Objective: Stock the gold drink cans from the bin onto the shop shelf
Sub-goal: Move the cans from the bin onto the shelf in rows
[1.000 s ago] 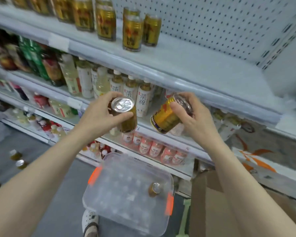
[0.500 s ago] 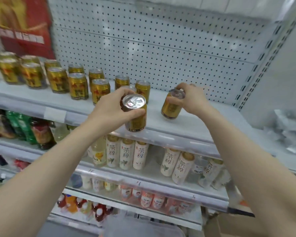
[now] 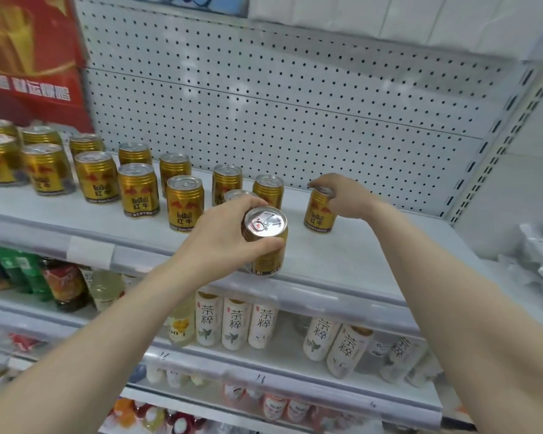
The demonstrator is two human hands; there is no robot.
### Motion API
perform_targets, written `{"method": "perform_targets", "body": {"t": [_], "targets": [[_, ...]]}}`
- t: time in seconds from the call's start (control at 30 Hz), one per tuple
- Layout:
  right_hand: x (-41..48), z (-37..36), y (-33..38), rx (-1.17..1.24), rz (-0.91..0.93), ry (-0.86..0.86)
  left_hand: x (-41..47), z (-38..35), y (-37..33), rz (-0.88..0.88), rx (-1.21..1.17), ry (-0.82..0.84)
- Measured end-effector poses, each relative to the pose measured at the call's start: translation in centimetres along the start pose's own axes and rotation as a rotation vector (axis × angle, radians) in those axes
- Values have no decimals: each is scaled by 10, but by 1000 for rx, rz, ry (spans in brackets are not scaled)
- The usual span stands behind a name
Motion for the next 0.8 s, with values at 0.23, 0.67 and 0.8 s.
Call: {"method": "perform_targets", "body": {"t": [0.23,0.67,0.8], "targets": [[-20,1,-8,2,92,-128,14,-12,-16,-11,17,21],[-97,-13,8,259,165,-137,56,-56,-40,-13,11,114],[-99,-13,1,251,131,-152,57,-48,-33,-111,201,137]]}}
Point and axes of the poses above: each hand's wrist, its own x-axis towards the middle knuckle, its own z-axis out of the back of the hand, y = z × x, the point moved 6 cm from there along x, towards the middle knuckle, and after that the axes turned 6 degrees about -z, right-handed, at the moved point
